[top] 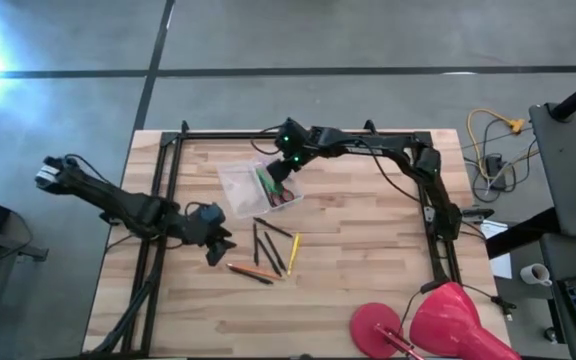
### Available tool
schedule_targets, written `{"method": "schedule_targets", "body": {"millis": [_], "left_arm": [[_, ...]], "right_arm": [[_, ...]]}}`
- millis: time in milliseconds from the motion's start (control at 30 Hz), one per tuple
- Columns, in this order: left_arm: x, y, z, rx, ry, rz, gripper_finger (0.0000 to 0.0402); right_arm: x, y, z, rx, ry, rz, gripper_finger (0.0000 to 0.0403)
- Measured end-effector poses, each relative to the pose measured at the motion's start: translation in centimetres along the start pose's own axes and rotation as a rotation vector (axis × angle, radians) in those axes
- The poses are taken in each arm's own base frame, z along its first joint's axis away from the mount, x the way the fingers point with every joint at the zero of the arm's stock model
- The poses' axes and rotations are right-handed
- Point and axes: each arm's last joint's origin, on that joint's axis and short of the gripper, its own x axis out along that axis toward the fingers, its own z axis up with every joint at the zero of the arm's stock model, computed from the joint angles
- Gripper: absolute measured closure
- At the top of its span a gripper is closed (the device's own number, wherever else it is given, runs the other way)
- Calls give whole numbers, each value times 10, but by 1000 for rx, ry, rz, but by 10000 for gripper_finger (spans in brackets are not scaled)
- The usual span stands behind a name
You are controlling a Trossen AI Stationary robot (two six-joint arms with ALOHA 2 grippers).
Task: Pick & place school supplies into a supply box
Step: Put the orange pencil into the transparent supply box
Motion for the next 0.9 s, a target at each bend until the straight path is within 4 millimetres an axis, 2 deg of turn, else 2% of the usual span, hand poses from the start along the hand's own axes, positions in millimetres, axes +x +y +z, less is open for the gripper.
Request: {"method": "schedule_targets", "body": {"millis": [133,267,367,467,667,900], "left_arm": [[19,0,-19,52,30,-51,226],[36,-2,-40,152,139,-80,226],[47,-8,-49,277,182,-73,226],[62,-11,-54,412,222,-28,226],[94,-22,-59,508,303,54,226],[116,-51,-33,535,262,44,226]], "right_arm": [[-28,22,1,-194,1,-2,235],[-57,41,-18,-440,58,-161,214],[-70,51,-35,-549,78,-297,203],[-78,59,-52,-561,88,-338,195],[-80,62,-82,-486,126,-348,193],[-74,55,-117,-430,196,-381,193]]}}
